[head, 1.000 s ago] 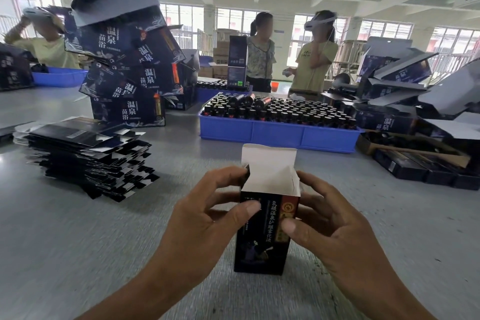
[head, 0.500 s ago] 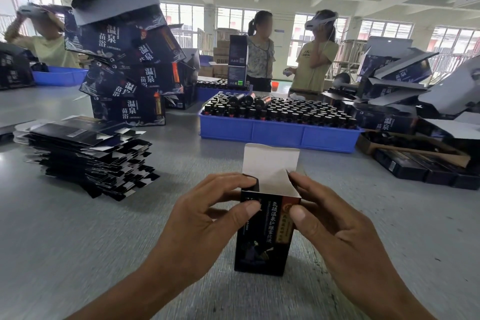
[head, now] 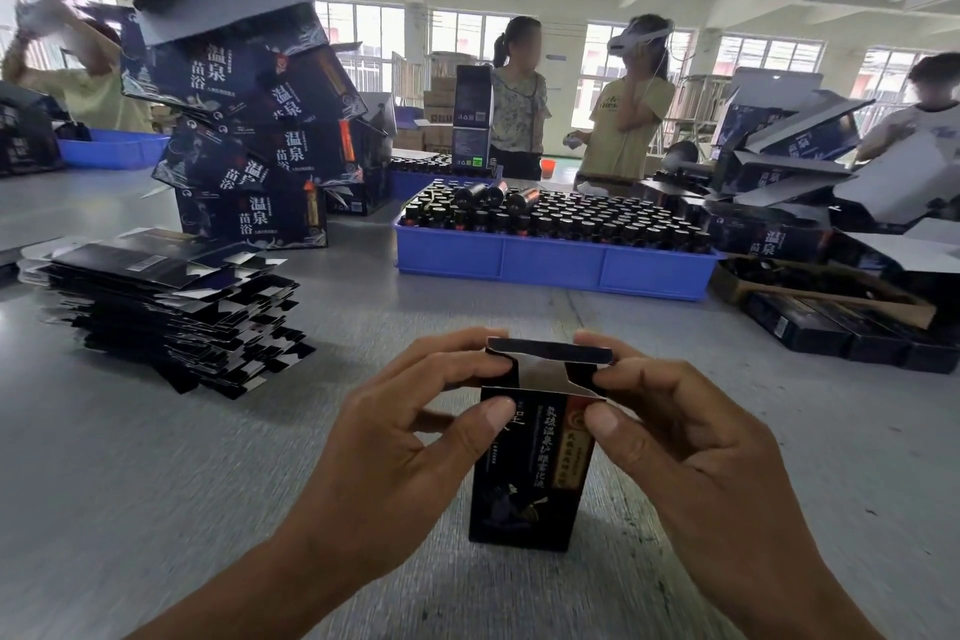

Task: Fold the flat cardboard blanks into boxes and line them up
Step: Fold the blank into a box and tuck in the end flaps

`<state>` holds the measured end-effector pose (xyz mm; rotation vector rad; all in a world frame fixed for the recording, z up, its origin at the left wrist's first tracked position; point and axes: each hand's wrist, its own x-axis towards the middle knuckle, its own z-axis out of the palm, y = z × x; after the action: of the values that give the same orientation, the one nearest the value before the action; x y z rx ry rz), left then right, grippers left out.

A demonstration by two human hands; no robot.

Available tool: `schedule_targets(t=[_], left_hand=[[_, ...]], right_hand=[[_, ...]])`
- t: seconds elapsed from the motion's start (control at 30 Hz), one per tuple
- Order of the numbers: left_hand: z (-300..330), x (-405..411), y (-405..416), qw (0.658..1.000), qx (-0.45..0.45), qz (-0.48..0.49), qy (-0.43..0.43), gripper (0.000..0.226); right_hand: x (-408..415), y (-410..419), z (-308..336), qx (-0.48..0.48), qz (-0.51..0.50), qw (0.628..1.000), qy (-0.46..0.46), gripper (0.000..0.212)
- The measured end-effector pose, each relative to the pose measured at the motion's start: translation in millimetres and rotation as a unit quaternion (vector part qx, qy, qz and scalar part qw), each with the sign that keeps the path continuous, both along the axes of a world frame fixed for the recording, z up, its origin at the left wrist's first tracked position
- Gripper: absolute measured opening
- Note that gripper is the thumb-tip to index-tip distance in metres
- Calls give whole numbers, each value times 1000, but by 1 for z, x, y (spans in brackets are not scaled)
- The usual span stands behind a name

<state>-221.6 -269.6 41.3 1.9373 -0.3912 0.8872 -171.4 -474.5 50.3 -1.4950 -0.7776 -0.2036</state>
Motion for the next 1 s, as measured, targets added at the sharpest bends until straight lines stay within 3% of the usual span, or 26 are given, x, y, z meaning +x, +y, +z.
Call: schedule_targets(t=[0.23, 0.5, 0.87, 1.0], left_hand=[[1, -1, -1, 1000, 1, -7, -5, 30], [2, -3, -5, 1000, -8, -14, 4, 33], [3, -3, -13, 985, -166, -47, 11, 13], [3, -5, -11, 989, -136, -51, 5, 33]], right_hand=[[-5, -3, 5, -4, -17, 1000, 8, 38], [-8, 3, 8, 30, -74, 997, -11, 18], [-8, 4, 6, 35, -75, 996, -22, 18], [-7, 2, 4, 25, -64, 997, -23, 19]])
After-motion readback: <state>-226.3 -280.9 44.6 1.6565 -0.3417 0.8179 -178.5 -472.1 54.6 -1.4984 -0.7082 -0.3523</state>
